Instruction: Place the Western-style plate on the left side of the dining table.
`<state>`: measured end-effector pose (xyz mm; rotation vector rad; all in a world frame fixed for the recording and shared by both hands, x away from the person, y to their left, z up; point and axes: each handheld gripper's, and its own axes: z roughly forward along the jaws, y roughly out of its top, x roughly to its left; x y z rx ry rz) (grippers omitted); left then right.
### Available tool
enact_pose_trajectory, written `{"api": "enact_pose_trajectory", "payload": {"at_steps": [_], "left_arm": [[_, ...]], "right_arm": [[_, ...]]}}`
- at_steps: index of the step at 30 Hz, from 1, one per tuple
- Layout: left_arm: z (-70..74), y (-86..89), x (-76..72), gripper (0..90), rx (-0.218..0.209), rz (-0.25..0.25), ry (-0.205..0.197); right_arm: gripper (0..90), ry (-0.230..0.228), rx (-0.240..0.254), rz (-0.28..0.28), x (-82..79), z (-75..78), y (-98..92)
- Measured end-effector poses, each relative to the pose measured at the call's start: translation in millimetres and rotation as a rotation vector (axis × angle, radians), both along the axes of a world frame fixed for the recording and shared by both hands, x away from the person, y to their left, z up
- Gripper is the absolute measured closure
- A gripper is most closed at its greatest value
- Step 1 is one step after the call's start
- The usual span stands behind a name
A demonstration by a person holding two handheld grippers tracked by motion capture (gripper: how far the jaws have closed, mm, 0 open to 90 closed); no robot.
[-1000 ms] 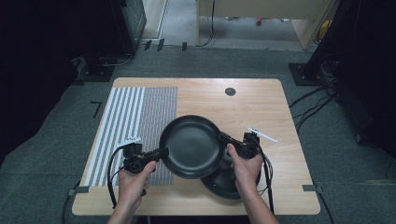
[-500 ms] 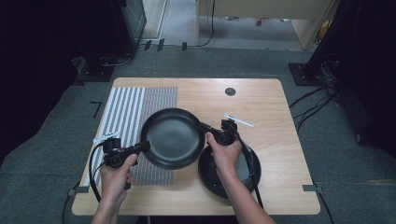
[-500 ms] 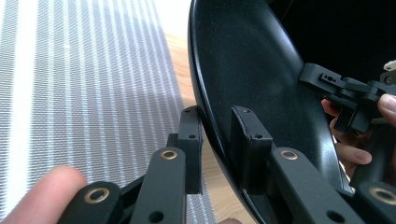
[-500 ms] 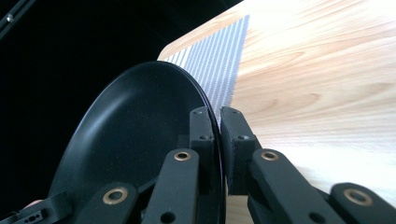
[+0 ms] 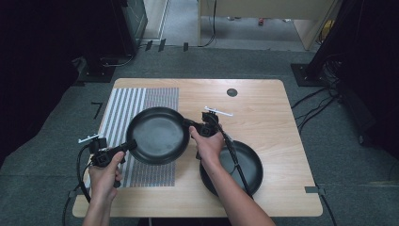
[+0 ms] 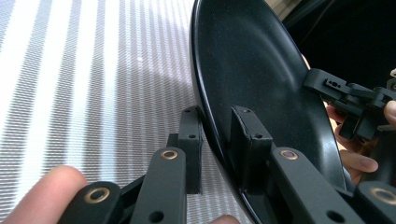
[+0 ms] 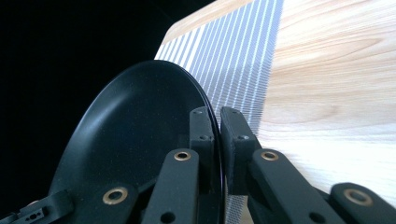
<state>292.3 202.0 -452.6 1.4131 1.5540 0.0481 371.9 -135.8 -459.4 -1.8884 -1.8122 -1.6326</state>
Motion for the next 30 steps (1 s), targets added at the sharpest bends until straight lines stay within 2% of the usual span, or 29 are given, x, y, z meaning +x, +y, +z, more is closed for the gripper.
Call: {"api": "enact_pose_trajectory", "payload": {"at_steps": [7,15,26,30], "left_arm": [[-10.2,17.7,7.0,75.6,-0.007,0.054,0.023],[-20.7,32.3,18.4,75.4,-0.010,0.087,0.032],[-34.9,49.2,28.7,75.2,-0.011,0.131,0.060],[-41.0,53.2,32.5,74.8,-0.013,0.146,0.075]], "right_arm": [[84.4,0.025,-0.013,0.037,19.7,-9.2,23.1],[83.8,0.053,-0.034,0.058,42.9,-18.4,44.2],[82.9,0.047,-0.076,0.076,66.4,-28.9,71.9],[82.9,0.059,-0.087,0.083,74.9,-34.4,80.2]]}}
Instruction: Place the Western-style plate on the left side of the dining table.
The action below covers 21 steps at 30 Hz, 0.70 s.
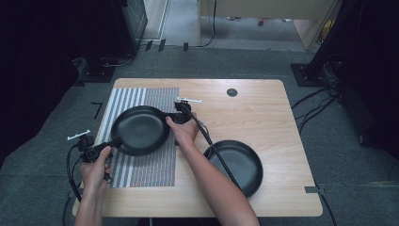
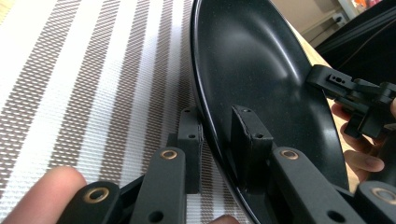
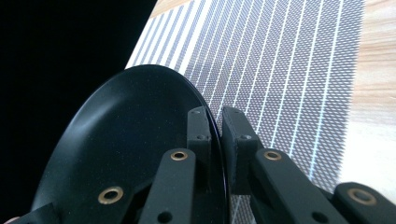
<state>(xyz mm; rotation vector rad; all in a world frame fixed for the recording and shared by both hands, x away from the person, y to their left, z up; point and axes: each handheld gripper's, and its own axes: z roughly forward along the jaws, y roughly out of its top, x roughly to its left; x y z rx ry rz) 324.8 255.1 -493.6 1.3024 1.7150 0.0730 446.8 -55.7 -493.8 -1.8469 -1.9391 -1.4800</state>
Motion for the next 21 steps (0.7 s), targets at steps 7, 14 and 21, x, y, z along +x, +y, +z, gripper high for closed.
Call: {"api": "enact_pose_trajectory", "payload": {"at_steps": [7,14,21], "left_arm": [[-8.8,1.9,8.4,74.0,0.022,0.008,0.018],[-12.4,5.2,12.0,73.6,0.034,0.021,0.029],[-18.0,7.0,14.7,73.4,0.030,0.023,0.045]], "right_arm": [[82.2,0.004,-0.026,0.004,14.1,-9.2,9.5],[82.1,0.001,-0.033,0.012,21.7,-14.3,16.2],[82.1,-0.004,-0.047,0.009,26.0,-19.8,21.5]]}}
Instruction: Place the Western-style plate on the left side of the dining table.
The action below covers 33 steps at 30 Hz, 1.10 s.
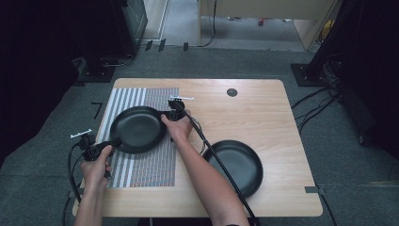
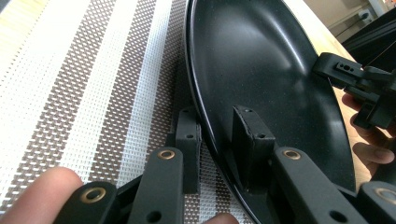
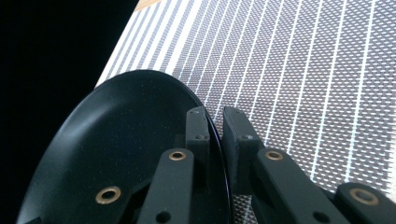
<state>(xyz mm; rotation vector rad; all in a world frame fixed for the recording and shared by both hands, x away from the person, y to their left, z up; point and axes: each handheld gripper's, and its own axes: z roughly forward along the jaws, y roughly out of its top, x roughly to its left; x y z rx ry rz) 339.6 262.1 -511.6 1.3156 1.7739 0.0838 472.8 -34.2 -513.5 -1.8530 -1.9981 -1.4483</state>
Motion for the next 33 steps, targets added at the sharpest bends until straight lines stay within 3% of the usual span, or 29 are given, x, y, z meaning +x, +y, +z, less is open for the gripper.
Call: {"api": "enact_pose_trajectory", "payload": {"at_steps": [8,15,19,33], "left_arm": [[-5.3,2.3,0.9,73.2,-0.024,0.003,-0.001],[-7.9,4.1,0.6,73.7,-0.041,0.002,-0.017],[-8.4,4.0,0.5,73.8,-0.043,0.004,-0.021],[-9.2,4.0,0.3,73.9,-0.045,0.007,-0.029]], "right_arm": [[83.2,-0.024,0.006,0.008,0.7,-2.7,-0.7],[83.6,-0.035,0.035,-0.004,-2.3,-6.4,-2.7],[83.8,-0.021,0.063,-0.017,-3.1,-8.4,-4.7],[83.3,-0.031,0.063,-0.053,-7.5,-9.4,-3.0]]}}
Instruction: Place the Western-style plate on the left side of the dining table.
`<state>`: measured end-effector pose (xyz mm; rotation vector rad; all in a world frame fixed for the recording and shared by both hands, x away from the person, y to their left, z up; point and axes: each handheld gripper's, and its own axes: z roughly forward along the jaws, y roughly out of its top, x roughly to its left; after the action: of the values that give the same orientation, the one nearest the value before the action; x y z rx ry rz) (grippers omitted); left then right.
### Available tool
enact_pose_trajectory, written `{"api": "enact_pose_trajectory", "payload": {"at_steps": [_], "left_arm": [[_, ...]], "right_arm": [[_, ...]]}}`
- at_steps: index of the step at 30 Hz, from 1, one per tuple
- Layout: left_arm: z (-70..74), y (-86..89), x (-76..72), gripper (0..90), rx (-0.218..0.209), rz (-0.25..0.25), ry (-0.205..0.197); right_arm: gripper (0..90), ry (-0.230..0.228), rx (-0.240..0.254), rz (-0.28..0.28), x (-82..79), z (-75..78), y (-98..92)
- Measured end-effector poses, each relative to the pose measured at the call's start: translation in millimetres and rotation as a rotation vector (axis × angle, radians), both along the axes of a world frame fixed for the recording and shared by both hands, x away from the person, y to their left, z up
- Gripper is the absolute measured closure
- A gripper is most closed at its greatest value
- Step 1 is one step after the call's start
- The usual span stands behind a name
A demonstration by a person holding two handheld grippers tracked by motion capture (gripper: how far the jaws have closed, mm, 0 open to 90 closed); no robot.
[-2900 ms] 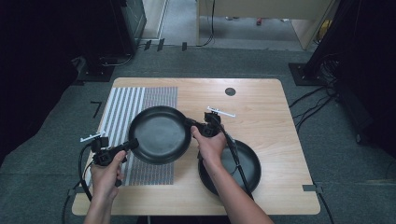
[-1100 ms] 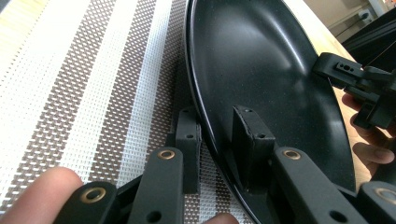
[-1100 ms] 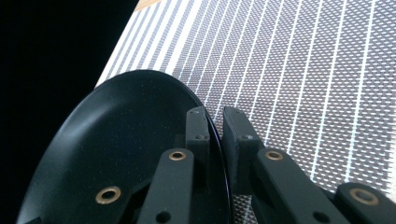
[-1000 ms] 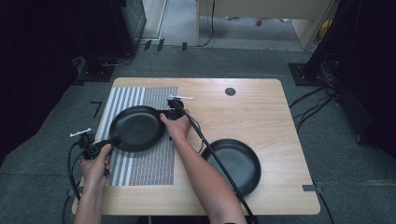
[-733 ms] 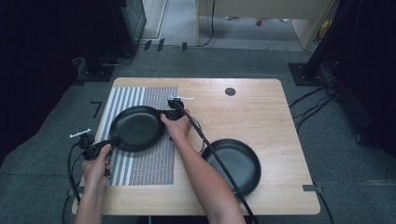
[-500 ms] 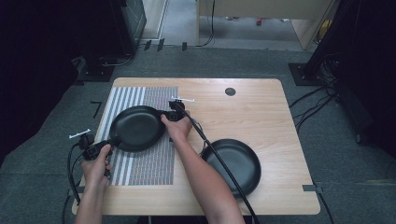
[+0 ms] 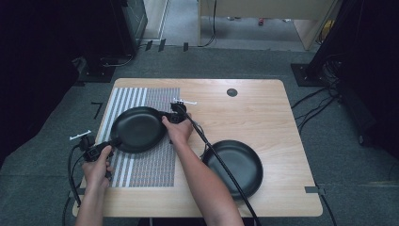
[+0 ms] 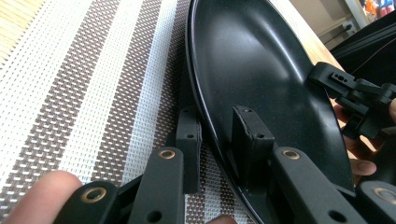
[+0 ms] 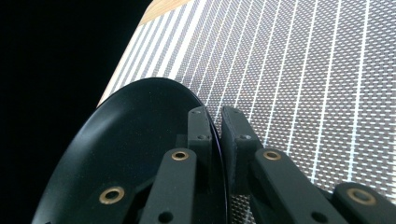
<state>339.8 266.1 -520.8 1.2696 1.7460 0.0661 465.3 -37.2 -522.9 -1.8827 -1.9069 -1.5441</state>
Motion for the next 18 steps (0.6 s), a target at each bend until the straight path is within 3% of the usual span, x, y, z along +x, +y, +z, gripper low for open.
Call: {"api": "enact_pose_trajectory", "payload": {"at_steps": [14,18], "left_arm": [[-1.2,0.2,-1.3,74.0,-0.005,0.004,-0.008],[0.9,-0.1,-2.6,70.1,0.012,-0.007,-0.016]], "right_arm": [[82.2,-0.002,-0.003,-0.011,-0.6,-0.2,1.8],[70.2,-0.015,-0.025,-0.028,-1.0,-2.5,3.5]]}}
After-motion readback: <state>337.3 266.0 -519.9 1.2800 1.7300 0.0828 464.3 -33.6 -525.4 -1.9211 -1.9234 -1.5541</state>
